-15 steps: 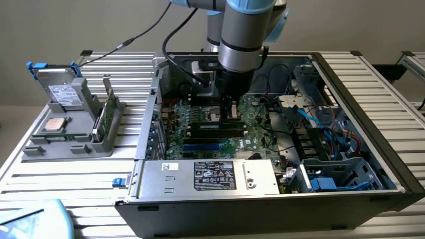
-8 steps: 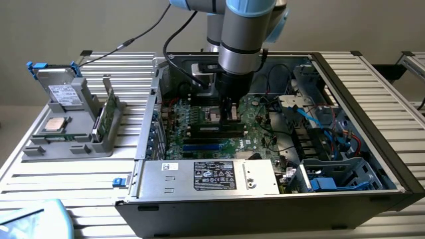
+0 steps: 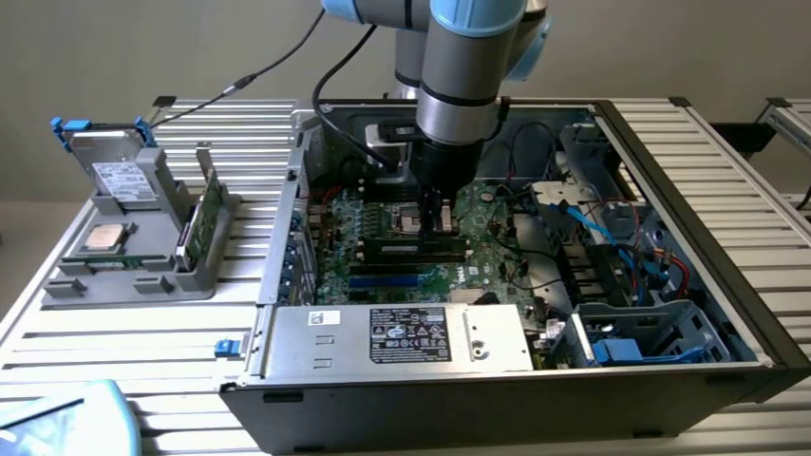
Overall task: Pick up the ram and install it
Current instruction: 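Insert the ram into the slot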
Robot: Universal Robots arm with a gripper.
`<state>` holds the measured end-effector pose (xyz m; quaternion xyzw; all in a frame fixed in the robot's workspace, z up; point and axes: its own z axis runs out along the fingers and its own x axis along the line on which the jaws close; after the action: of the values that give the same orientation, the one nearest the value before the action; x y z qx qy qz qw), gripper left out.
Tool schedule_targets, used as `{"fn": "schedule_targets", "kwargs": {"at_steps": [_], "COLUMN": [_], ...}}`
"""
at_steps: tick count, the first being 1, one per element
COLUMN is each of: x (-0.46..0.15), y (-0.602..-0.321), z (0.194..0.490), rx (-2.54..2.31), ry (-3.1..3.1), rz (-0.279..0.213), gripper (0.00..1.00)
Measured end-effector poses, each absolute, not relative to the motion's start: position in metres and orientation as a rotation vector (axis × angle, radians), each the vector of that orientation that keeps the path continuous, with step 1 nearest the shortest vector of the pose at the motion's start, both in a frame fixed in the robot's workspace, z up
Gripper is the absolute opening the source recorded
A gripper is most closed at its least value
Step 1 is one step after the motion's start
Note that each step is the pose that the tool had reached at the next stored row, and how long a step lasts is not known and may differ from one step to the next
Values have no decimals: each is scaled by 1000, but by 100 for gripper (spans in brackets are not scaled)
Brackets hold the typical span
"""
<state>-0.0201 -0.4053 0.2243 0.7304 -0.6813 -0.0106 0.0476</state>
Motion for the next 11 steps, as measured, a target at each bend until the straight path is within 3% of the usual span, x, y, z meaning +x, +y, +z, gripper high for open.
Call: {"fn": "schedule_targets", "kwargs": {"at_steps": [11], "x": [-20], "y": [-404], "z": [224], "rx": [2227], "ry": [-2077], "rz": [-31], "gripper": [14]}}
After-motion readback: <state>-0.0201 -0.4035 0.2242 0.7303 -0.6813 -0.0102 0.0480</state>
